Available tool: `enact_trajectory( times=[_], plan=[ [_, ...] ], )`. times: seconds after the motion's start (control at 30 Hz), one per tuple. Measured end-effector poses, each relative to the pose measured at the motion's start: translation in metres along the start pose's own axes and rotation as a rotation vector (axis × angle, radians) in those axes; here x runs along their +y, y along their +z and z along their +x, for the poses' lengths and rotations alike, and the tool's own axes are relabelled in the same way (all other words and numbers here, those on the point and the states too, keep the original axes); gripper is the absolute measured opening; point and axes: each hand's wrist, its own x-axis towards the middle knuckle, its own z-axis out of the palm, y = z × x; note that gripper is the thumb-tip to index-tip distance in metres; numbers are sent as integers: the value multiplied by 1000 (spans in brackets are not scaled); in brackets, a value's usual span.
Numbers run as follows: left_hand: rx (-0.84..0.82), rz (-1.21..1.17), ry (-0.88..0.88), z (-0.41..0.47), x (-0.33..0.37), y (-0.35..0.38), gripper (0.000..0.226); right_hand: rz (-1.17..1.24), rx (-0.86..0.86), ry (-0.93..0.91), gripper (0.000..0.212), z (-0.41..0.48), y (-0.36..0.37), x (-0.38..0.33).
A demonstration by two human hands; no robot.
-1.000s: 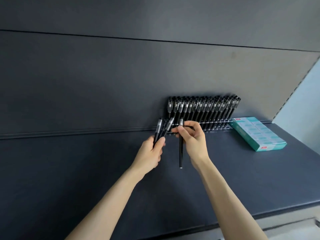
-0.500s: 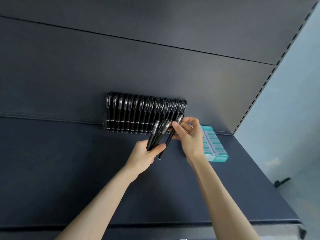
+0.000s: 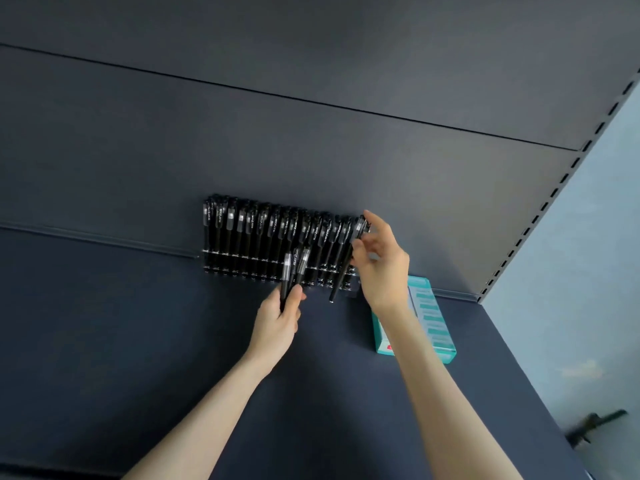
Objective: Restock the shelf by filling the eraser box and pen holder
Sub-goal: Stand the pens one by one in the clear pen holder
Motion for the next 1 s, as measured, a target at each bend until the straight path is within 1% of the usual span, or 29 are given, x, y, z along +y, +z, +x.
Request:
enact_trajectory(
  times=[0.17,0.3,0.47,0.63,0.8,1.0],
  plan=[
    [19,14,32,1,-6,0,24,-23,96,-99,37,16,9,1],
    [42,-25,17,4,-9,-3,28,-79,118,-170,35,19,19,3],
    [37,-82,-7,6,-10,-4,29,-166,85,-191,35,19,24,9],
    [20,-64,7,5,-10,-3,29,-271,42,-212,36,16,28,15],
    [11,-73,-8,5,-7,-3,28,-403,-16,-202,34,15,33,21],
    [-6,-85,-22,4,-4,-2,26,-451,-73,-147,30,12,32,27]
  ],
)
